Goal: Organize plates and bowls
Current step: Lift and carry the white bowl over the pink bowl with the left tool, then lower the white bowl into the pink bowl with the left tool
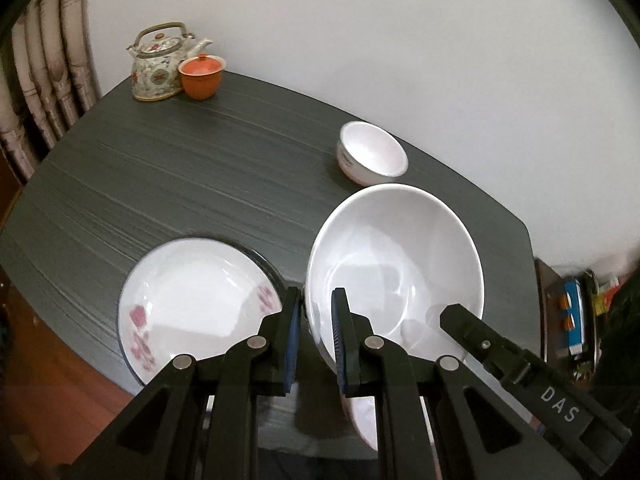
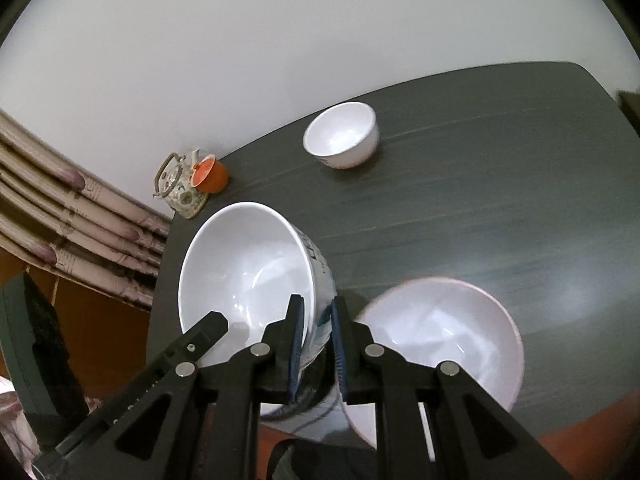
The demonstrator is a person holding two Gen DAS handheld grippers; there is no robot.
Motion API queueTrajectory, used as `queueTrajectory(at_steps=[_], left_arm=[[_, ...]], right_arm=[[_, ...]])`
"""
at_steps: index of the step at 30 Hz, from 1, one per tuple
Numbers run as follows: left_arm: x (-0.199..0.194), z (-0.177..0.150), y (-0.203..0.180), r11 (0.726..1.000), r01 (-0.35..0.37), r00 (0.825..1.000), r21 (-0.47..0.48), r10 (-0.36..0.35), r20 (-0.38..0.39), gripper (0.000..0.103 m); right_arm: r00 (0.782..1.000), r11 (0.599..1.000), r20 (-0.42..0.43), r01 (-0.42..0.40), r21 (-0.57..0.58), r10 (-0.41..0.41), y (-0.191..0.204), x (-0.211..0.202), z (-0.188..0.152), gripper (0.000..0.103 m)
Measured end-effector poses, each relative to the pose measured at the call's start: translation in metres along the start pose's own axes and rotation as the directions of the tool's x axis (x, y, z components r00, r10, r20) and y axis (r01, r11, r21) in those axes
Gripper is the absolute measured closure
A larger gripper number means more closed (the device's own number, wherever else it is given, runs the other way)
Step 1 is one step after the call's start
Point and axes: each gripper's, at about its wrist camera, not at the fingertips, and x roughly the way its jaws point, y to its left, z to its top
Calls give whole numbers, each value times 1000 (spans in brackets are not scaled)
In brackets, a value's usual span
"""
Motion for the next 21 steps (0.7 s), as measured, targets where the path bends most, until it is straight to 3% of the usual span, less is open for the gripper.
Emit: queueTrajectory(at_steps=[9, 21], left_arm=[[1, -43, -34, 997, 26, 999, 67, -24, -24, 91], [20, -77, -49, 993, 23, 997, 118, -14, -73, 91]], right_arm=[[998, 999, 53, 29, 42, -31, -37, -27, -24, 88], [998, 993, 36, 44, 112, -48, -73, -26, -55, 88]])
